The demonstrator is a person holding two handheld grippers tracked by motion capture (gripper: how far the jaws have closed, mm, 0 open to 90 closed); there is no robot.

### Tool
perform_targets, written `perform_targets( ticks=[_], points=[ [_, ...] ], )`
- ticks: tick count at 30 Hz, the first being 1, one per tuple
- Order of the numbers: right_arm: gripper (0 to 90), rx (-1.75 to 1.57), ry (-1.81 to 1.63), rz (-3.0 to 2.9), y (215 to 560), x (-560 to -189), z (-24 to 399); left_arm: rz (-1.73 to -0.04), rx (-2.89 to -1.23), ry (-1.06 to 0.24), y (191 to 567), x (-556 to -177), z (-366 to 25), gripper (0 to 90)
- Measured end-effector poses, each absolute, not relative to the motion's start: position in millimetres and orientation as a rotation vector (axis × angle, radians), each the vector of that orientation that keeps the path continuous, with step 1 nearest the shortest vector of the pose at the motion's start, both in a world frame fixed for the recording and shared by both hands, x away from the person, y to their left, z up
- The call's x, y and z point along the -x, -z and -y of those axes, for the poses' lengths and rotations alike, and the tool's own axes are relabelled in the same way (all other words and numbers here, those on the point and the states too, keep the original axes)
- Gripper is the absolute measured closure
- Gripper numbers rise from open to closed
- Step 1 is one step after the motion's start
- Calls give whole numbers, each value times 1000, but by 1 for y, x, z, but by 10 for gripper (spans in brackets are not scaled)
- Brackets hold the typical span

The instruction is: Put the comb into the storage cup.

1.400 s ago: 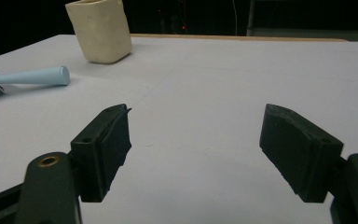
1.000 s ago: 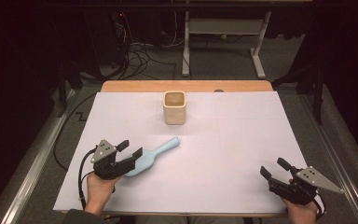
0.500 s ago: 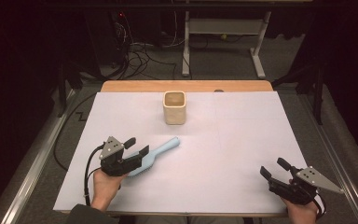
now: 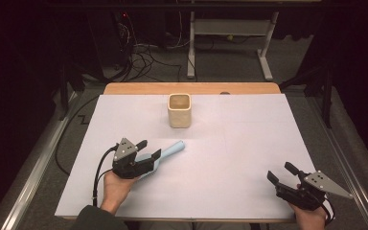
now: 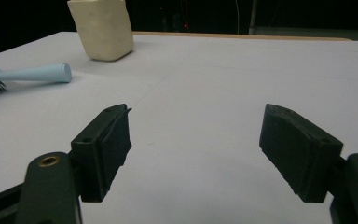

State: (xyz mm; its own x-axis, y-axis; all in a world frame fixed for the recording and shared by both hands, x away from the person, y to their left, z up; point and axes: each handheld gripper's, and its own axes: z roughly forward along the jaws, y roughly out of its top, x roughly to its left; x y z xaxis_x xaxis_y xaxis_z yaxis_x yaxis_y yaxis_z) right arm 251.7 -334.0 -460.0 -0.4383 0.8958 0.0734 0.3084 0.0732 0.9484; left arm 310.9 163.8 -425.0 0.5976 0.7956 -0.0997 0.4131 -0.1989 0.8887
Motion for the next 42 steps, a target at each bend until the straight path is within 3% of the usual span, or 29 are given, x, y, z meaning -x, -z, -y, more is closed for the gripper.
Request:
perform_targets(
  ticks=[32,42],
  points=[
    [249,-1194,-1384,-1812,460,-252,334,-995,-1875,-452,420,-334,-129,373],
    [251,-1187,-1372,-1822,460,-252,333,-1034,-1978,-426,412,-343,-111,378]
  ],
)
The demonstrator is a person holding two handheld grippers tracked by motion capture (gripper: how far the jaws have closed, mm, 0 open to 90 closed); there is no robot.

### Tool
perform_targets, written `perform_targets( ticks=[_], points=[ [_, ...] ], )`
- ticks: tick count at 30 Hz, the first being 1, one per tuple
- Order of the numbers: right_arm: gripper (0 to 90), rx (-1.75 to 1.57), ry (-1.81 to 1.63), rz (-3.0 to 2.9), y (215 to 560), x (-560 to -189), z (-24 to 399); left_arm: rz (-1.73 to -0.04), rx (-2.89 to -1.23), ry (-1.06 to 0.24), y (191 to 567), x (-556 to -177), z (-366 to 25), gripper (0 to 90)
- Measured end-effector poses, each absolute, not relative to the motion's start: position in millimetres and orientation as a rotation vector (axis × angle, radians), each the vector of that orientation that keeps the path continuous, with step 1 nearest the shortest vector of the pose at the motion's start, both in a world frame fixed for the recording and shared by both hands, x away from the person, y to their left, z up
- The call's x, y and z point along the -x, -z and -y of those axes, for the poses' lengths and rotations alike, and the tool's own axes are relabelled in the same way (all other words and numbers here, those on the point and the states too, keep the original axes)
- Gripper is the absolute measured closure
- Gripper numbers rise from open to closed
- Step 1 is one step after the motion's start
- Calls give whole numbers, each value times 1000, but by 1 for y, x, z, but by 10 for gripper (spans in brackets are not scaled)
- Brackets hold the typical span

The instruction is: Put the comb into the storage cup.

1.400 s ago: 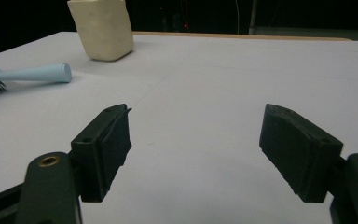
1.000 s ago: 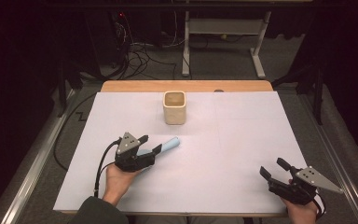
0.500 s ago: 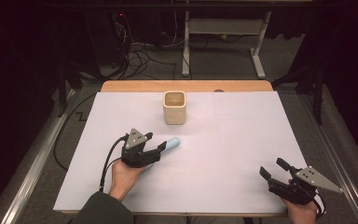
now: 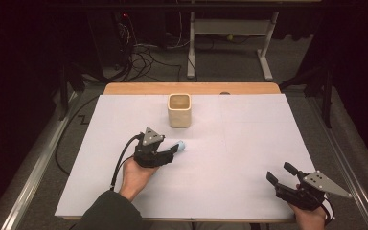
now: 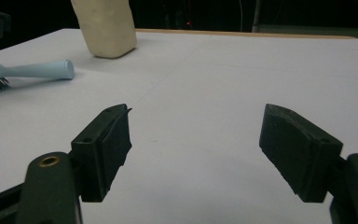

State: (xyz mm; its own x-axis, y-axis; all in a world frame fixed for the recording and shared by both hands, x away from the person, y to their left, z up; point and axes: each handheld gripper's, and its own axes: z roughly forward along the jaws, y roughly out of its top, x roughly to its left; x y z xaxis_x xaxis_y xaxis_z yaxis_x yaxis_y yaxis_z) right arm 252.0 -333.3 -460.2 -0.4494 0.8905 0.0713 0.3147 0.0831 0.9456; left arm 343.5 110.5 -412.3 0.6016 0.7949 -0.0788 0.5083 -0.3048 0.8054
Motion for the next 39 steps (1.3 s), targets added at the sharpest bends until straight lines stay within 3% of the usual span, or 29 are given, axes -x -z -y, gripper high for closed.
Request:
perform_targets(
  ticks=[12,23,39],
  points=[
    [251,-1186,-1377,-1829,460,-252,333,-1138,-2130,-257,399,-368,-94,417],
    [253,-1188,-1371,-1834,460,-252,332,-1194,-2280,-233,391,-390,-82,437],
    [255,-1185,-1368,-1837,461,-253,332,-1361,-2330,-129,410,-422,-79,771]
  ],
)
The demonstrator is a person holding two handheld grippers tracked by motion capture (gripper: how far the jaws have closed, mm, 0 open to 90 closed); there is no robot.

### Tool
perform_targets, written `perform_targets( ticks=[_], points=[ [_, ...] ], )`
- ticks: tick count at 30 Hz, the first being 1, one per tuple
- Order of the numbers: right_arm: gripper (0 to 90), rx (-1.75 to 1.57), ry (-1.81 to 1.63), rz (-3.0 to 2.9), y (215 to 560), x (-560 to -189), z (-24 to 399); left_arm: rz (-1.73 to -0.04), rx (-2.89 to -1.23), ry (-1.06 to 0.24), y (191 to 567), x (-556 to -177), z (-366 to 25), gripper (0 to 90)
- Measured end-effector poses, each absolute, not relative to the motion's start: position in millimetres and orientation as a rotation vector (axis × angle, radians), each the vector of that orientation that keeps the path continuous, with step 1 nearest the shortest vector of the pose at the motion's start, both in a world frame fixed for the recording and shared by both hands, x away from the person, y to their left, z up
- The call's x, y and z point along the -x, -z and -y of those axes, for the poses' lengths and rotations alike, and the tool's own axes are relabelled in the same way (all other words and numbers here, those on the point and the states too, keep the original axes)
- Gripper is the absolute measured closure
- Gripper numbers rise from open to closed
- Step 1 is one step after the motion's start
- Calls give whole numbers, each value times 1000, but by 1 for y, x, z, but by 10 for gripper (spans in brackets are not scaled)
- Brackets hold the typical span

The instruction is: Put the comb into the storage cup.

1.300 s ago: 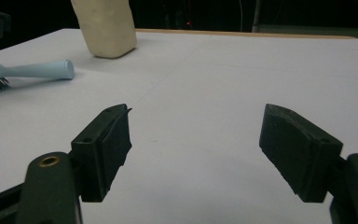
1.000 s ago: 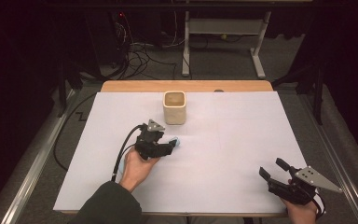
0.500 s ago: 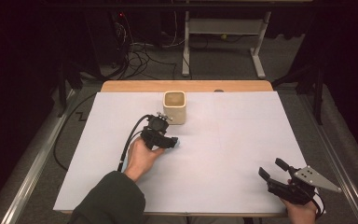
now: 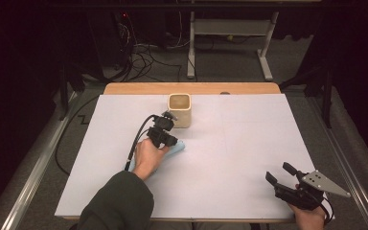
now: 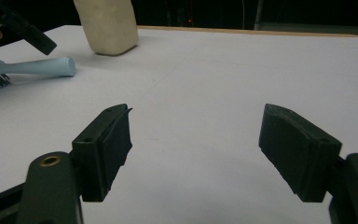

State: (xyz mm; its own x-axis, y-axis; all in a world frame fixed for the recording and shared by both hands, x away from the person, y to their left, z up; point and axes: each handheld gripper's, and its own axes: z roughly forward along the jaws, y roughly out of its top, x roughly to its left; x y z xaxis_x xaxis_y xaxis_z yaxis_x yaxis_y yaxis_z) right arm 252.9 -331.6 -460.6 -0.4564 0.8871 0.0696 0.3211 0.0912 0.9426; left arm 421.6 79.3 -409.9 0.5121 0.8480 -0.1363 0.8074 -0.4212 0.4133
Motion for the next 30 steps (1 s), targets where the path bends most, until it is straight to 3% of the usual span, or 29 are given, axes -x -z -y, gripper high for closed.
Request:
perform_targets(
  ticks=[15,30],
  points=[
    [256,-1182,-1363,-1845,461,-254,331,-1400,-2327,-112,417,-428,-75,891],
    [257,-1181,-1364,-1846,461,-254,331,-1425,-2341,-76,422,-431,-74,895]
  ],
)
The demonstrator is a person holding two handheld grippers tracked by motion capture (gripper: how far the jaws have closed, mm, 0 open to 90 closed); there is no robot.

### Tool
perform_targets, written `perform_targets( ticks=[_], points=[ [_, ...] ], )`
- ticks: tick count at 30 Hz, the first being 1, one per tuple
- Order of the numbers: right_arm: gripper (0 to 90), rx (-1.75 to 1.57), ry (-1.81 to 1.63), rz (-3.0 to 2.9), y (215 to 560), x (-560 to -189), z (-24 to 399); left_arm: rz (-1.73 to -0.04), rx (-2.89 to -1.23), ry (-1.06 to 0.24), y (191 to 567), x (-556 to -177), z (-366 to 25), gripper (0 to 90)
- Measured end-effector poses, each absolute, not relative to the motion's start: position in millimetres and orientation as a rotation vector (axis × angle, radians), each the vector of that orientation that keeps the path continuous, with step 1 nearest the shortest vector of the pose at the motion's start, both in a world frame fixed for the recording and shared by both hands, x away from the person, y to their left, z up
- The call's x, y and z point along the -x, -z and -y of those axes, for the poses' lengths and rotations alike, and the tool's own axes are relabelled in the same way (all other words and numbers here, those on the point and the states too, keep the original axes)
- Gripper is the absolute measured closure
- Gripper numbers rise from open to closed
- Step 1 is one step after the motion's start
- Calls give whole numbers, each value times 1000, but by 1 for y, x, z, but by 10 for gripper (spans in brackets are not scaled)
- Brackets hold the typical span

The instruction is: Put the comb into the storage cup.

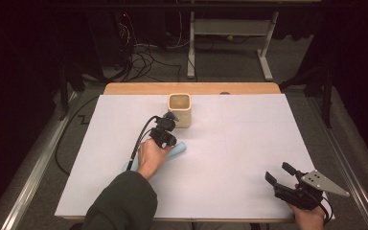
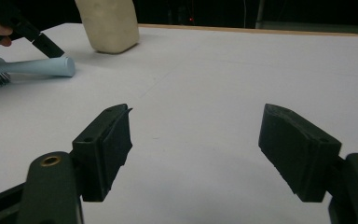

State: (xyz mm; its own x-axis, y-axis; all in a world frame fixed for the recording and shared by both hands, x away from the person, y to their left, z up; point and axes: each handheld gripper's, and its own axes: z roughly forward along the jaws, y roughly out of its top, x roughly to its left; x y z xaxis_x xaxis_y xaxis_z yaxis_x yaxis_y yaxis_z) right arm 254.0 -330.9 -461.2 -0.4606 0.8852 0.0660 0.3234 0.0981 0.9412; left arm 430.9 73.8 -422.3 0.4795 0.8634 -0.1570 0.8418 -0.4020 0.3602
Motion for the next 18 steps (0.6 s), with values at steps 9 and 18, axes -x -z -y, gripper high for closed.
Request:
perform_targets(
  ticks=[9,18],
  points=[
    [257,-1180,-1364,-1848,461,-254,331,-1394,-2385,-38,427,-428,-67,896],
    [257,-1180,-1366,-1846,461,-253,331,-1340,-2427,-25,428,-418,-57,895]
  ],
)
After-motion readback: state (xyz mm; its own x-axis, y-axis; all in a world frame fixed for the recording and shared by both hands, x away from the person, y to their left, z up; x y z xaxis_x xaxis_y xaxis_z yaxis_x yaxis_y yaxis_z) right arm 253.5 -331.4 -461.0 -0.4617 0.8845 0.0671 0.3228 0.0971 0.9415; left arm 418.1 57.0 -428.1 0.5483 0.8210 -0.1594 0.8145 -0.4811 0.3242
